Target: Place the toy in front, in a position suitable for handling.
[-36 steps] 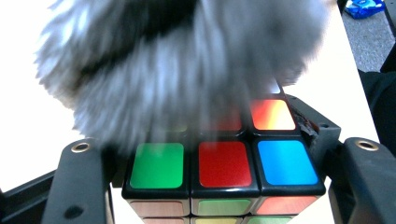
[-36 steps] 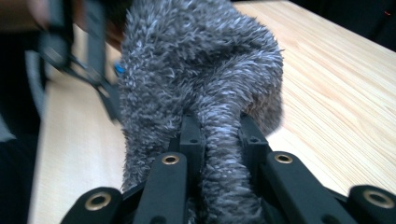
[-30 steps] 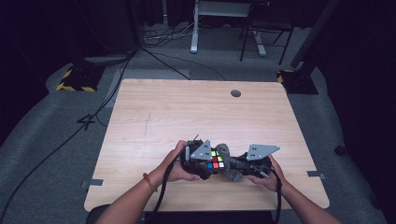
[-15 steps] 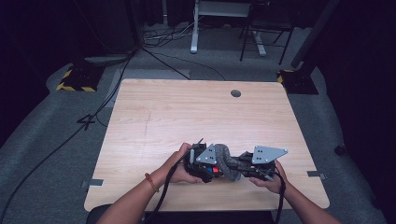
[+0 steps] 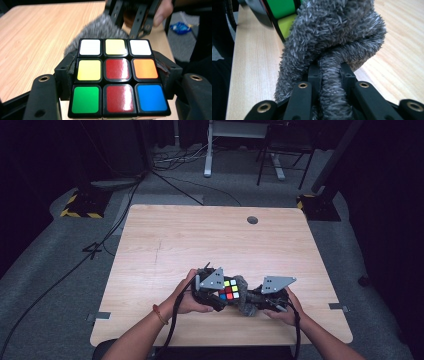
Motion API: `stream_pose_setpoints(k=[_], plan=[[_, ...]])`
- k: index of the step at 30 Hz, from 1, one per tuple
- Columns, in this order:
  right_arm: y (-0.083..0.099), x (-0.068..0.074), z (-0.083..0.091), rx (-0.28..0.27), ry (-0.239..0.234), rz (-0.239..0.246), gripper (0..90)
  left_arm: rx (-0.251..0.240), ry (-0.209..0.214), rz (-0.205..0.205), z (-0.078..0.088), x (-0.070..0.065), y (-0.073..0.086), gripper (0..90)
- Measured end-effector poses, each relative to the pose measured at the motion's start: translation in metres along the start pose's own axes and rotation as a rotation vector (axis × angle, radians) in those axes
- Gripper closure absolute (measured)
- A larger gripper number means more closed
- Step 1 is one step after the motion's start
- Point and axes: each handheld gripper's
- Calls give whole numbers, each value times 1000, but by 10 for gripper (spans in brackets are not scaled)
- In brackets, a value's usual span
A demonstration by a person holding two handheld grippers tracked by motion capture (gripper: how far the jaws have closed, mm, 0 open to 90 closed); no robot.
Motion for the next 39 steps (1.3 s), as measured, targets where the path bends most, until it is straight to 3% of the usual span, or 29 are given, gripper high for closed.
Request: stream_pose_setpoints(k=[3, 10, 16, 18, 24, 26, 28, 30, 36, 39], plan=[[0, 2, 1, -11, 0, -2, 767, 24, -4, -10, -3, -1, 0, 335], [-12, 3, 21, -144, -1, -22, 768, 94, -6, -16, -11, -1, 2, 334], [-14, 1, 27, -175, -1, -27, 767, 133, 4, -2, -19, 0, 5, 334], [-14, 2, 26, -154, 14, -8, 767, 141, -6, -4, -19, 0, 5, 334], [-3, -3, 10, -43, 29, 10, 767, 29, -7, -12, -6, -3, 0, 335], [0, -5, 8, -37, 31, 24, 766, 2, -8, -16, -3, -3, 0, 334], [2, -7, 5, -30, -2, 0, 767, -32, 17, -11, -1, -3, 1, 334], [3, -4, 3, -19, -10, 16, 766, -25, 11, -19, -3, -4, 0, 334], [2, -6, 9, -92, -67, -26, 767, -59, 35, 1, 1, 0, 3, 331], [0, -11, 15, -161, -104, -77, 767, -1, 28, 19, -5, 3, 7, 330]])
Point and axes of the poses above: each handheld gripper's, and its own axes: z roughly backward along the jaws, y roughly out of its underside, x roughly to its left, and after that the axes turned 15 degrees about y, right-handed
